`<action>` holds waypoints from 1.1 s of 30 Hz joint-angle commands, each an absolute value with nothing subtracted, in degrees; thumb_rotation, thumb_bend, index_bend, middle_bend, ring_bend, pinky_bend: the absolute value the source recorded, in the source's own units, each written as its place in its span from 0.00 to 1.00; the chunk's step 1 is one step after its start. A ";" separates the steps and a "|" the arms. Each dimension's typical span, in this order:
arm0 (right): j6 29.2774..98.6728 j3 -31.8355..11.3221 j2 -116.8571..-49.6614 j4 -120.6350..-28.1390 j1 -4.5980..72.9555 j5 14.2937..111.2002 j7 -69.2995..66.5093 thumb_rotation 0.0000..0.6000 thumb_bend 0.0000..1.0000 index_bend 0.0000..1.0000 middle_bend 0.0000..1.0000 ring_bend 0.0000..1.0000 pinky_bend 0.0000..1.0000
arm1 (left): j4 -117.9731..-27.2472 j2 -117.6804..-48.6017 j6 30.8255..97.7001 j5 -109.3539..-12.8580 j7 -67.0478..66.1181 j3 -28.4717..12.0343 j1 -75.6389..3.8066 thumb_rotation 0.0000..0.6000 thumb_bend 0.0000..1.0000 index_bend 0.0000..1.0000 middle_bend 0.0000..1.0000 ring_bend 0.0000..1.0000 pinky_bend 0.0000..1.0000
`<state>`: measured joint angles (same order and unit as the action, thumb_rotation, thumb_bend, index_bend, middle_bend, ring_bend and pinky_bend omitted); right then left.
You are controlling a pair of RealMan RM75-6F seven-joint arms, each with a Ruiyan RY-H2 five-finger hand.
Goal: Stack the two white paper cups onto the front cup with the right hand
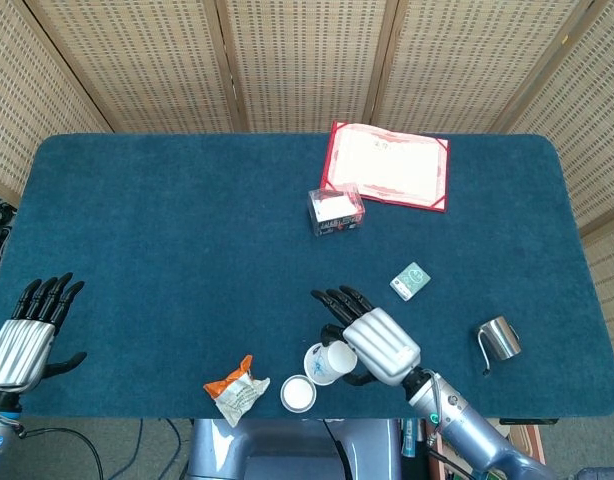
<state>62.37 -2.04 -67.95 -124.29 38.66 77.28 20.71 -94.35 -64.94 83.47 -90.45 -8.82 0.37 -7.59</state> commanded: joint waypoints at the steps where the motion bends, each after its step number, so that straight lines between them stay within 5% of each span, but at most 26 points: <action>1: 62.05 -1.74 -67.99 -124.35 38.31 79.14 19.81 1.00 0.06 0.48 0.07 0.00 0.00 | -94.29 -64.94 83.62 -90.54 -8.72 0.36 -7.54 1.00 0.17 0.00 0.00 0.00 0.00; 33: 62.40 -0.72 -73.60 -123.94 34.93 85.42 22.56 1.00 0.06 0.48 0.07 0.00 0.00 | -94.30 -64.81 83.77 -90.78 -8.39 0.33 -7.47 1.00 0.17 0.00 0.00 0.00 0.00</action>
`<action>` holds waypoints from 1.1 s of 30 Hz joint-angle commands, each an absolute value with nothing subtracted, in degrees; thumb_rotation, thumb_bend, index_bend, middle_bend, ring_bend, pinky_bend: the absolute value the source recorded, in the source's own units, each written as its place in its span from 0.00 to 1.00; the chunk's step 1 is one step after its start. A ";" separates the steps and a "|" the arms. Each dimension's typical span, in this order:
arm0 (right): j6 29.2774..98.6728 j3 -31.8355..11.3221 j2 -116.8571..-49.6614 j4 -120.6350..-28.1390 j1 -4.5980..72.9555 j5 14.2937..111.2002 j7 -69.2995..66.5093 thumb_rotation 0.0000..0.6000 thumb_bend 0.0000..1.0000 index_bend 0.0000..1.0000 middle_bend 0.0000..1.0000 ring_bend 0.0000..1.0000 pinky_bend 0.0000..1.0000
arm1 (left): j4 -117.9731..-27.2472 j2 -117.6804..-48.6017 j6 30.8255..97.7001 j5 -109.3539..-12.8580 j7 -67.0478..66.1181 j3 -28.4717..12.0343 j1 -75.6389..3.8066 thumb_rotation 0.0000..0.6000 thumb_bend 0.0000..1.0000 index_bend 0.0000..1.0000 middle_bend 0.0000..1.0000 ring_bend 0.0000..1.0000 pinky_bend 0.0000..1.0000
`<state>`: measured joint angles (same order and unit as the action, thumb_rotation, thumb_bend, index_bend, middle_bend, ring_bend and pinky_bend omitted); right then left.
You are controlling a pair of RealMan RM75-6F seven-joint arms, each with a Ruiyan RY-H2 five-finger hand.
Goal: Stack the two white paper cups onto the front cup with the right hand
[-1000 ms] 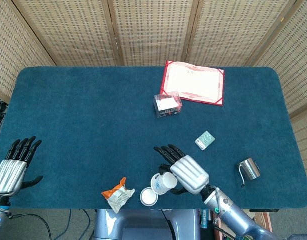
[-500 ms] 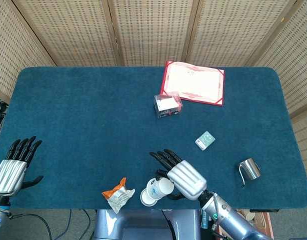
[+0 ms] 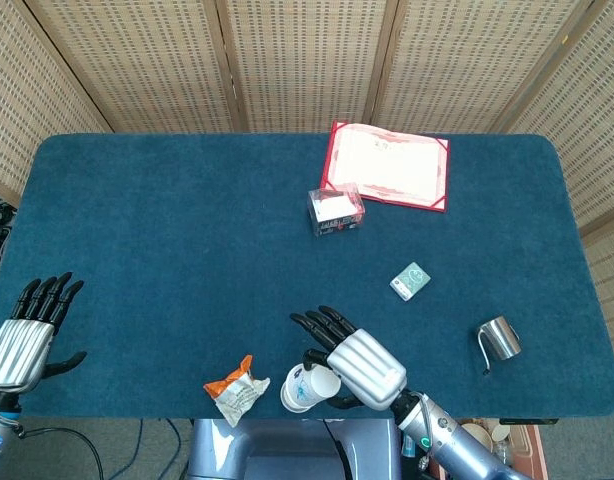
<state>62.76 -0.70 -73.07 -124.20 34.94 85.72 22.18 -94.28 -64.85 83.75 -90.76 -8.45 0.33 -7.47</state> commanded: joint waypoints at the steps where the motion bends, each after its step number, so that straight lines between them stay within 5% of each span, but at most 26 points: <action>1: 62.28 -0.72 -73.86 -123.82 34.91 85.33 22.72 1.00 0.06 0.48 0.07 0.00 0.00 | -94.29 -64.81 83.79 -90.80 -8.34 0.33 -7.46 1.00 0.17 0.00 0.00 0.00 0.00; 33: 60.48 -0.51 -79.83 -120.49 34.36 84.06 26.12 1.00 0.06 0.48 0.07 0.00 0.00 | -94.18 -64.70 83.97 -90.87 -7.98 0.26 -7.37 1.00 0.17 0.00 0.00 0.00 0.00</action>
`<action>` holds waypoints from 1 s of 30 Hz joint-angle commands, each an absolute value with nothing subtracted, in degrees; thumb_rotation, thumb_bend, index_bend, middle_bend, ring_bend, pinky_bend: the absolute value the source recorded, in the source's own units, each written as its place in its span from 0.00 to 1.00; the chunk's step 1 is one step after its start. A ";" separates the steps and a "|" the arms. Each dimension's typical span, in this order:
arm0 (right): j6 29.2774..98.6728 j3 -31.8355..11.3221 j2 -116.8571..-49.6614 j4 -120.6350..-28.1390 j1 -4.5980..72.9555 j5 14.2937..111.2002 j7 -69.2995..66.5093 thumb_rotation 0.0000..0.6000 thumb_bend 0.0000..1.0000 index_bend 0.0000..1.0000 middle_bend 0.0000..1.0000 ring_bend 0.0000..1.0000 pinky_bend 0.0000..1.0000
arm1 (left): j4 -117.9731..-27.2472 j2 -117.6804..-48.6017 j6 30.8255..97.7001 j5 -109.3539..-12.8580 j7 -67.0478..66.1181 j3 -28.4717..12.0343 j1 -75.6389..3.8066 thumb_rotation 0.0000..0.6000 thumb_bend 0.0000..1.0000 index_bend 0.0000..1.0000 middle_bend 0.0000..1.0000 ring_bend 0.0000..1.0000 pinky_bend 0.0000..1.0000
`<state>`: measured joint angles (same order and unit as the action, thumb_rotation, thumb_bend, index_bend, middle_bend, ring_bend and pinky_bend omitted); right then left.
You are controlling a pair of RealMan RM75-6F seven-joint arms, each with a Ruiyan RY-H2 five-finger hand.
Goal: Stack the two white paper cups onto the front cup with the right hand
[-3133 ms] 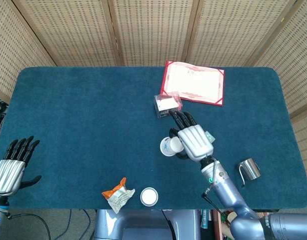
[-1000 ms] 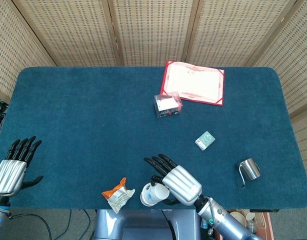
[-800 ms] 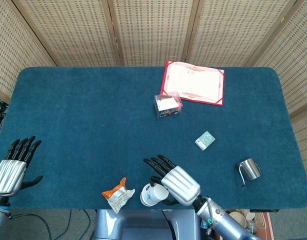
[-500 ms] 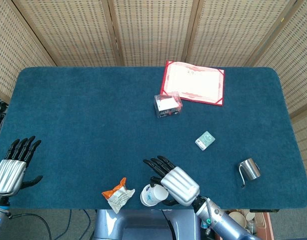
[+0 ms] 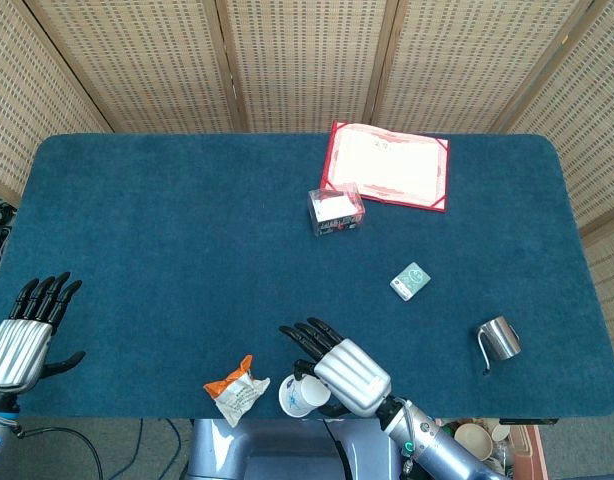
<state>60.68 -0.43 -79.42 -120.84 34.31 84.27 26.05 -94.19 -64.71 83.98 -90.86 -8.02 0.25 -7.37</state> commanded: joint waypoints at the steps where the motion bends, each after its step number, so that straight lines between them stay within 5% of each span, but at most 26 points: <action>1: 60.38 -0.53 -79.94 -120.35 34.39 84.00 26.17 1.00 0.06 0.48 0.07 0.00 0.00 | -94.19 -64.67 83.95 -90.87 -7.90 0.28 -7.37 1.00 0.17 0.00 0.00 0.00 0.00; 30: 60.28 -0.24 -81.25 -118.88 33.80 84.00 28.18 1.00 0.07 0.48 0.06 0.00 0.00 | -94.33 -64.52 83.91 -91.18 -7.54 0.41 -7.37 1.00 0.17 0.00 0.00 0.00 0.00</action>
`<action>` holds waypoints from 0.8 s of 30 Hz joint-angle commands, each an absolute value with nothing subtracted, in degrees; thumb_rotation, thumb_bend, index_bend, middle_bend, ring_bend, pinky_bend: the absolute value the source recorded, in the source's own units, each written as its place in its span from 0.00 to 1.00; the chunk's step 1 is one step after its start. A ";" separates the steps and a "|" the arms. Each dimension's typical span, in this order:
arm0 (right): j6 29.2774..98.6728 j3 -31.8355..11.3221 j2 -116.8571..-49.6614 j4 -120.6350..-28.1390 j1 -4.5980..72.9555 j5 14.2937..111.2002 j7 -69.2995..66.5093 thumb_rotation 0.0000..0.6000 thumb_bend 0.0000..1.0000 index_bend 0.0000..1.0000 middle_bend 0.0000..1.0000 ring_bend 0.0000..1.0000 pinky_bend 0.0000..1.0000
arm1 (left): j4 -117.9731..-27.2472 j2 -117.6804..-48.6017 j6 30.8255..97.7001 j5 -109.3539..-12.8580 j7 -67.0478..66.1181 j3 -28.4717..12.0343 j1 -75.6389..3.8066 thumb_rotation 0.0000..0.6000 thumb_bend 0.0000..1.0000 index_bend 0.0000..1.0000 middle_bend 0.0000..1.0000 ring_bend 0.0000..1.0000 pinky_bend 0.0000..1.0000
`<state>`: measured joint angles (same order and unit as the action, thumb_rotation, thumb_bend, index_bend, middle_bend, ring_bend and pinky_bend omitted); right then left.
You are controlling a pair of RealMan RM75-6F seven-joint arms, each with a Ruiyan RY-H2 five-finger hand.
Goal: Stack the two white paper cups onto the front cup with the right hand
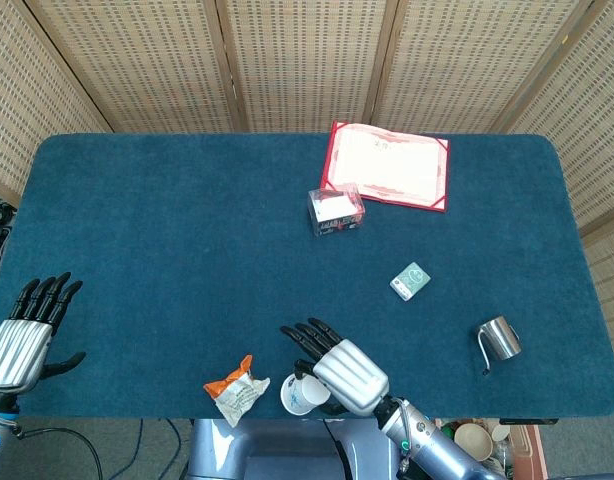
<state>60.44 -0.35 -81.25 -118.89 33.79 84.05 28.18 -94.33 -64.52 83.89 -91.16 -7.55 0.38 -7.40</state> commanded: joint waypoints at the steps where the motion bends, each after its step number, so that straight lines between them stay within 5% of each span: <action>1: 60.06 -0.16 -81.19 -118.89 33.85 83.87 28.19 1.00 0.06 0.48 0.05 0.00 0.00 | -94.34 -64.50 83.94 -91.20 -7.51 0.42 -7.35 1.00 0.17 0.00 0.00 0.00 0.00; 24: 60.60 -1.31 -80.93 -117.77 33.62 82.21 28.45 1.00 0.06 0.39 0.00 0.00 0.00 | -94.22 -64.40 83.81 -90.87 -6.93 0.27 -7.39 1.00 0.17 0.00 0.00 0.00 0.00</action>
<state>60.36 -1.07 -81.13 -118.00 33.70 82.41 28.39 -94.23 -64.39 83.83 -90.88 -6.92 0.27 -7.38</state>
